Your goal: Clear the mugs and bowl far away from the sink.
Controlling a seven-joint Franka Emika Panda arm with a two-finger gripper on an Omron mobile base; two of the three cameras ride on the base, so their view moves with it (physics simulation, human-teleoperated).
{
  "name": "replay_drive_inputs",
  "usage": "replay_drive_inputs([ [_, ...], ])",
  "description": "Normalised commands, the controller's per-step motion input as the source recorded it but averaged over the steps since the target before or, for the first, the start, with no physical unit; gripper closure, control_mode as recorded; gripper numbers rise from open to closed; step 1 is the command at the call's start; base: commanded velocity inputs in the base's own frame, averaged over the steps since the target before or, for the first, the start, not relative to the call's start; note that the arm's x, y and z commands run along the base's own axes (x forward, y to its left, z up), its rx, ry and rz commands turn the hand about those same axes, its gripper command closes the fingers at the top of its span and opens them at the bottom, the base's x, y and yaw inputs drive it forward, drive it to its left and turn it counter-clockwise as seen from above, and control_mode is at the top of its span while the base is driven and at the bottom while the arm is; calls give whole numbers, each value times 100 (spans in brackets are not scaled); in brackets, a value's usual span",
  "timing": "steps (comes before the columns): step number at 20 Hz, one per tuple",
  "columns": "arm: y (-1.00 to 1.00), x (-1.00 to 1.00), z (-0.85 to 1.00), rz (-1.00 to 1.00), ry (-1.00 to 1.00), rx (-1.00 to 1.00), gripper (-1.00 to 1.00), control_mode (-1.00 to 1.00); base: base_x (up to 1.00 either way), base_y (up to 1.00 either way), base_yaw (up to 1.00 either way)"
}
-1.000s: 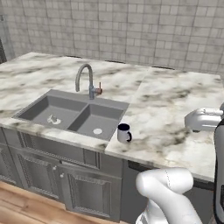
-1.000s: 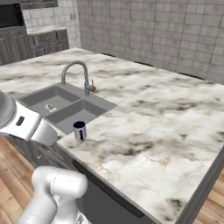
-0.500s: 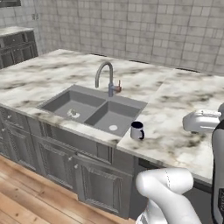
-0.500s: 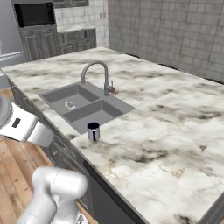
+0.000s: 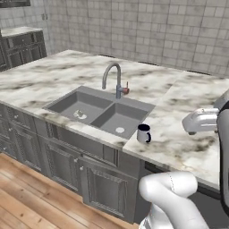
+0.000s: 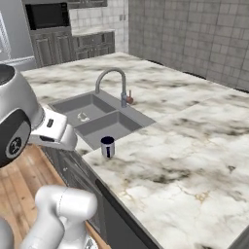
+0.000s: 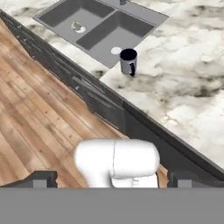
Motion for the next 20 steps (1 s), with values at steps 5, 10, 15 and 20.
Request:
replay_drive_inputs([
  [5, -1, 21, -36, 24, 9, -20, -100, -100, 0, 0, 0],
  [10, 0, 29, -50, 12, 6, -27, -100, -100, 0, 0, 0],
  [15, 0, 32, -43, 13, 6, -3, -100, -100, 0, 0, 0],
  [20, -1, 35, -35, 15, 0, 10, -100, -100, 0, 0, 0],
])
